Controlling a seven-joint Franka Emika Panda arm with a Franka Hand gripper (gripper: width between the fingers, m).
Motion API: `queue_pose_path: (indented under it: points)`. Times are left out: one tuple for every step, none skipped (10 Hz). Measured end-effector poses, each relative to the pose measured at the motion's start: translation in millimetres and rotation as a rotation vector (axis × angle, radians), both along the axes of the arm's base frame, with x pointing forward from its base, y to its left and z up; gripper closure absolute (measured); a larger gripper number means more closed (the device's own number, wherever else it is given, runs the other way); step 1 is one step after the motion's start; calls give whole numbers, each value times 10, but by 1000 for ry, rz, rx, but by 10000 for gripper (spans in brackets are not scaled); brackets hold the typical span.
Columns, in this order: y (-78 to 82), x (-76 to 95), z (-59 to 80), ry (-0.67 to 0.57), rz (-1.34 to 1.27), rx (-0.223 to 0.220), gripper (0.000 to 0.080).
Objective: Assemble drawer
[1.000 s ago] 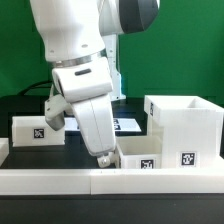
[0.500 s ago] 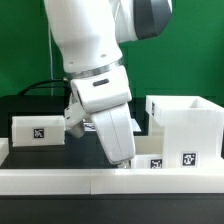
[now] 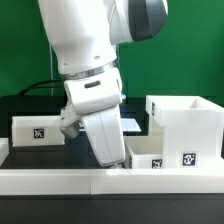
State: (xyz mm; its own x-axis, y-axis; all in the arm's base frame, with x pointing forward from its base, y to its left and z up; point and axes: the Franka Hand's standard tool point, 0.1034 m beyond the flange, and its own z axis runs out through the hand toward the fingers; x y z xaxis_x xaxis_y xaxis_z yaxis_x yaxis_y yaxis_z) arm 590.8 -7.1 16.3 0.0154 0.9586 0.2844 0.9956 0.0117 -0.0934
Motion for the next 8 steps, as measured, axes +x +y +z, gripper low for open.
queue_pose_path:
  points:
    - [89,2,4,-5,13,7,150]
    - [186,16,21,-11,24,14,150]
    - [261,35,37,-20,30,17,150]
    - [357,50,51,-29,22,20,150]
    - [429,57,56,-33,1,20,150]
    - [432,59,51,-39,-7,9,151]
    - [430,59,47,-42,-8,3,151]
    - [387,52,35,-43,2,3,151]
